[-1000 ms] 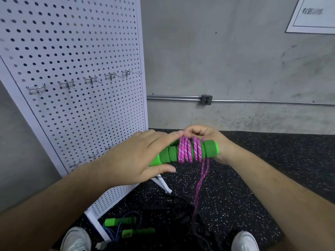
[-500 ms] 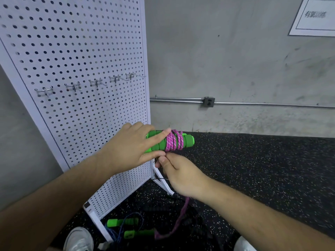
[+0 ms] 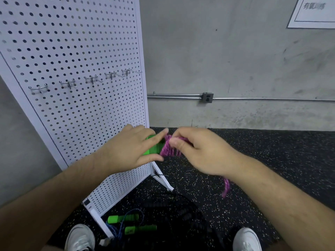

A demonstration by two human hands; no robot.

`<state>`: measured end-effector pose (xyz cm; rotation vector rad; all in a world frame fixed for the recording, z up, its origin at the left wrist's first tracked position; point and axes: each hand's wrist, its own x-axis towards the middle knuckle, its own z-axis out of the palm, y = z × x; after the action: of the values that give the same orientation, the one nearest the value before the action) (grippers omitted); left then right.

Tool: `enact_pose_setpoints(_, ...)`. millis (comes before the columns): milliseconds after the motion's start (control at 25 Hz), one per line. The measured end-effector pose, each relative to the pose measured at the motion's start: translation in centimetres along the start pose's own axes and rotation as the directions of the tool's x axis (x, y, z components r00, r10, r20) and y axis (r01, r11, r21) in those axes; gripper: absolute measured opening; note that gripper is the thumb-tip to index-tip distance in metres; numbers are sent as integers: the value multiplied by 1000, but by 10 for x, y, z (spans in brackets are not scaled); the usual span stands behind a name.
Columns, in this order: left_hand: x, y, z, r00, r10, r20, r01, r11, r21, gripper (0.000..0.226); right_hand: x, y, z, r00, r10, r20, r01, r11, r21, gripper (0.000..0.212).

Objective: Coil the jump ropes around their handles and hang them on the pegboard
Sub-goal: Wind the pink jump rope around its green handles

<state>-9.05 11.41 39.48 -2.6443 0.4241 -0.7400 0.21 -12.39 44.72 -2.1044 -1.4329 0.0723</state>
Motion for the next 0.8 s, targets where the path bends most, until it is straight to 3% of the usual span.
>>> enact_pose_setpoints(120, 6, 16, -8, 997, -14, -79, 12, 1000, -27, 86, 11, 20, -13, 998, -15, -65, 13, 999, -35, 17)
enact_pose_setpoints(280, 14, 29, -17, 993, 45, -105, -55, 994, -96, 87, 26, 48, -16, 999, 21, -42, -12, 981, 192, 5)
enact_pose_setpoints(400, 15, 32, -22, 991, 86, -101, -100, 986, -136, 87, 35, 62, -15, 998, 46, 38, -57, 938, 341, 10)
enact_pose_setpoints(560, 16, 38, -29, 984, 37, -175, -65, 986, -153, 83, 32, 68, -9, 979, 134, 152, -198, 789, 582, 13)
enact_pose_setpoints(600, 17, 34, -29, 981, -2, -193, -23, 991, -128, 81, 28, 64, -3, 972, 159, 176, -231, 796, 560, 16)
enact_pose_setpoints(720, 21, 16, -24, 977, -147, -155, 140, 989, -52, 80, 17, 46, 42, 953, 141, 268, -206, 950, 233, 23)
enact_pose_setpoints(800, 20, 3, -16, 978, -194, -74, 196, 980, 28, 81, 17, 30, 72, 959, 63, 275, -137, 956, 258, 26)
